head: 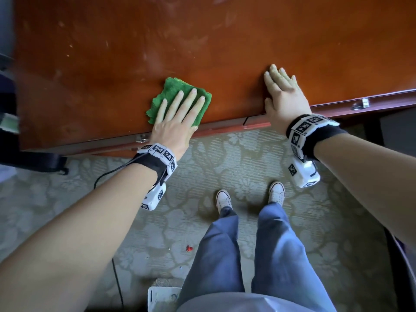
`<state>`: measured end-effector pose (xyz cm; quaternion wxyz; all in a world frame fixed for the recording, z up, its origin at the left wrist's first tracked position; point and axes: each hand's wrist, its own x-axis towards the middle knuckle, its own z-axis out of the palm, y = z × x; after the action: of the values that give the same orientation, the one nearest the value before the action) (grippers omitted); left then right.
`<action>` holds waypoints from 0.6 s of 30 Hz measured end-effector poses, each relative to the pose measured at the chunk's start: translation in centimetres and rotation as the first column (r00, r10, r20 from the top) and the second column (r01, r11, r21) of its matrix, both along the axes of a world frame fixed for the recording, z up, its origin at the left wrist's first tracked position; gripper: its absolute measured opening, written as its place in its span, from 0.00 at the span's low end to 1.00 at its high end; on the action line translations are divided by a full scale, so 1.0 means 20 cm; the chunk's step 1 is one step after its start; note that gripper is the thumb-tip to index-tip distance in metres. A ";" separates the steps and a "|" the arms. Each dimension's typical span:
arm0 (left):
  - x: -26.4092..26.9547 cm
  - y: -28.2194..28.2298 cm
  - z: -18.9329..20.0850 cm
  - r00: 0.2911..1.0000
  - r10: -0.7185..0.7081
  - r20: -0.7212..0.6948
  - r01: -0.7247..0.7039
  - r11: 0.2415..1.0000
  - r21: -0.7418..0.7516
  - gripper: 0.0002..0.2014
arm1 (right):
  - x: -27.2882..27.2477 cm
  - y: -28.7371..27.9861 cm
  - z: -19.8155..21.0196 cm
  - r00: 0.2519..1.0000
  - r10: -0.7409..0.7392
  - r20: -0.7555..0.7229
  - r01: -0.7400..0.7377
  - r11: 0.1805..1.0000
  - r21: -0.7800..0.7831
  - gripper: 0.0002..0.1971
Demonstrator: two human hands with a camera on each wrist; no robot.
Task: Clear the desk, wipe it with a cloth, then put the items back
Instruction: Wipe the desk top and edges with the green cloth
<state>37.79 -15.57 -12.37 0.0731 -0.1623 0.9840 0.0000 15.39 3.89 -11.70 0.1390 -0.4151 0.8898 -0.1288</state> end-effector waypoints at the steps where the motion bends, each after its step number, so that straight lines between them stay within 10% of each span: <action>1: -0.01 0.00 0.01 1.000 0.008 0.006 -0.008 1.000 0.014 0.35 | 0.00 -0.02 0.02 1.000 -0.027 0.000 0.027 1.000 0.005 0.32; 18: -0.54 0.07 0.05 0.988 0.085 0.131 -0.114 0.966 0.233 0.35 | -0.26 -0.30 0.06 0.999 -0.043 -0.007 0.043 0.989 0.144 0.32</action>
<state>27.06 -14.24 -11.40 0.1509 -0.2014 0.9612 0.1127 10.11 -2.08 -10.59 0.1643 -0.3849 0.9058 -0.0664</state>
